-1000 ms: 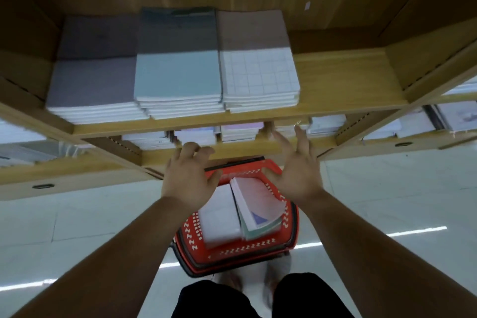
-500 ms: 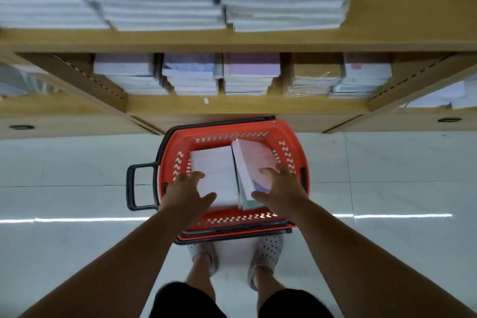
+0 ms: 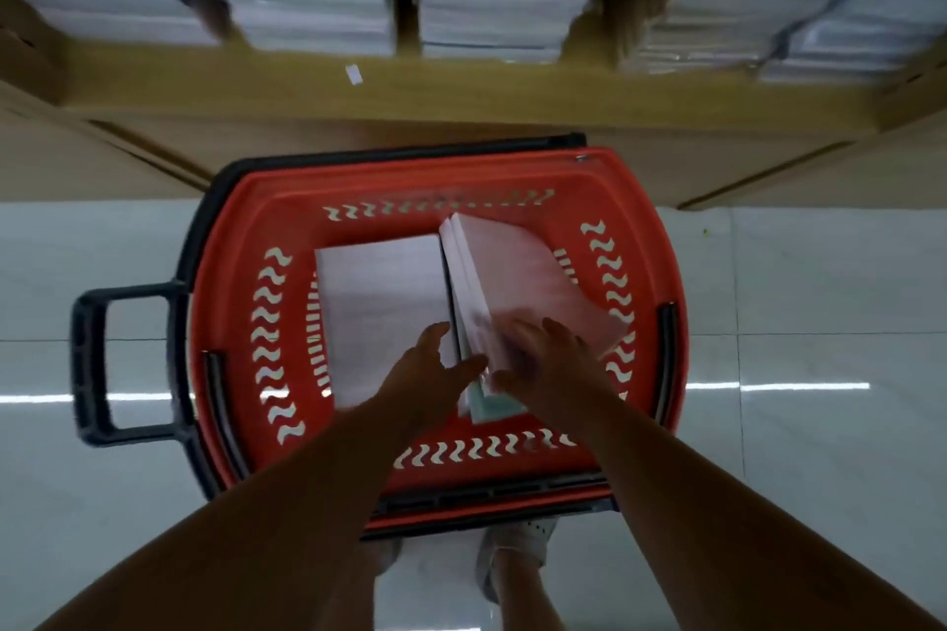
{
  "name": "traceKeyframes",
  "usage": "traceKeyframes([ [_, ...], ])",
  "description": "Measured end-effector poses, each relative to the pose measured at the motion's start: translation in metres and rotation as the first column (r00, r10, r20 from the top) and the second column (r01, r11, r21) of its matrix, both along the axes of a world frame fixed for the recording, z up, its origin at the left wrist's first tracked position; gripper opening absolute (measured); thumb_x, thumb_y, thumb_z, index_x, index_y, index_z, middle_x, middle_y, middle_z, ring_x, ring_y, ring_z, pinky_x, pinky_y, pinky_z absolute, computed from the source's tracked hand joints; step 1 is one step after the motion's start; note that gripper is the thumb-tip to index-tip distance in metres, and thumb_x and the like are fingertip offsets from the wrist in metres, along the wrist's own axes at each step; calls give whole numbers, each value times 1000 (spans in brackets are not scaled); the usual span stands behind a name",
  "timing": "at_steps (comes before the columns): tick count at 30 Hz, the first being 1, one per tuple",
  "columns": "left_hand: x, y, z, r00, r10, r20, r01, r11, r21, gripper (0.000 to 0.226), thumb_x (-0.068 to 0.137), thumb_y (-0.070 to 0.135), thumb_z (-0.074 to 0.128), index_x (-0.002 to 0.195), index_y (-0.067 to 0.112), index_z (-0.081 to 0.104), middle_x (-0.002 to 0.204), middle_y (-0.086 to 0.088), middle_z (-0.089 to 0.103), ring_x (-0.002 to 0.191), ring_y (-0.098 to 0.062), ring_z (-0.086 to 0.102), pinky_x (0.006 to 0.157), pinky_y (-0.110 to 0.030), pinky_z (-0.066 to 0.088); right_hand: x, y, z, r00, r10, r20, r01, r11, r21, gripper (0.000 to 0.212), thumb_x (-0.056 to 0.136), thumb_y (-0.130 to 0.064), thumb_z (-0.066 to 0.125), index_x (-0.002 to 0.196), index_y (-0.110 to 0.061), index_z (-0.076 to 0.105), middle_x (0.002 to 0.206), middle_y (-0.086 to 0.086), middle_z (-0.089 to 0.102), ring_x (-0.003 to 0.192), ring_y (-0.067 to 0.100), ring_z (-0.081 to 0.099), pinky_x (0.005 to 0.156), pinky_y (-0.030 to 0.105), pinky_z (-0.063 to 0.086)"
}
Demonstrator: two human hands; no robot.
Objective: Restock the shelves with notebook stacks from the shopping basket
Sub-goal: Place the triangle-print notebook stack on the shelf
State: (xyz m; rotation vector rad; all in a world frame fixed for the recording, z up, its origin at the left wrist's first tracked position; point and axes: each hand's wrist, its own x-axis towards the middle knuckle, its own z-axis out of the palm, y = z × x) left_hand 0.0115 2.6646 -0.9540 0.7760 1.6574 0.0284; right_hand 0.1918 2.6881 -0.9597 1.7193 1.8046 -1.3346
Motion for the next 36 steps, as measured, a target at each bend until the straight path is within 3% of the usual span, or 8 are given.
traceKeyframes([
  [7,23,0,-50,939,316,133,-303,947,-110,78,101,43,58,163,24,14,158,-11,45,134,-29,54,98,-32,41,5,-3,-33,996,90,-16,-87,988,128,91,80,-73,63,154,-32,28,146,-6,42,133,18,44,114,46,41],
  [10,30,-1,-55,904,375,206,-364,927,-92,68,102,41,57,159,25,23,141,-3,54,102,-9,62,79,-17,50,8,-2,-41,993,114,12,-115,982,148,101,77,-79,61,158,-34,22,154,-4,36,141,22,38,120,46,31],
  [12,37,3,-60,880,414,233,-402,910,-99,78,97,46,63,159,27,20,143,-5,52,106,-17,65,76,-27,59,10,-5,-46,992,122,39,-126,985,120,114,69,-87,59,160,-38,13,166,-3,25,152,25,26,125,50,23],
  [15,46,8,-66,874,429,229,-410,903,-125,117,74,62,79,162,34,7,154,-11,46,132,-37,55,104,-54,53,12,-8,-50,984,159,73,-166,982,91,133,55,-97,53,162,-40,-2,174,0,6,160,27,8,127,56,15],
  [18,50,10,-72,858,452,243,-438,892,-112,119,70,59,82,162,35,9,152,-11,49,133,-37,55,107,-58,50,13,-9,-51,979,188,80,-193,979,68,140,55,-91,61,162,-37,-11,174,0,-8,160,25,-5,129,53,6],
  [25,49,15,-74,894,394,213,-393,918,-48,105,86,34,80,162,33,8,143,-8,53,127,-32,58,97,-54,57,38,8,-57,895,400,199,-422,903,85,127,72,-84,66,164,-31,-4,173,5,0,159,29,5,128,53,8],
  [29,48,19,-75,901,395,178,-398,917,-21,109,83,19,82,162,39,9,139,-11,54,127,-35,57,96,-58,57,46,10,-53,850,407,335,-451,890,63,117,76,-81,61,164,-33,1,173,4,2,159,34,-3,127,55,-6],
  [36,63,22,-76,882,470,25,-470,883,-16,115,63,48,76,152,63,4,133,-10,54,115,-37,61,93,-57,58,46,5,-46,838,408,362,-462,884,75,105,85,-86,38,160,-38,-17,173,13,-3,158,41,-8,125,55,-10],
])
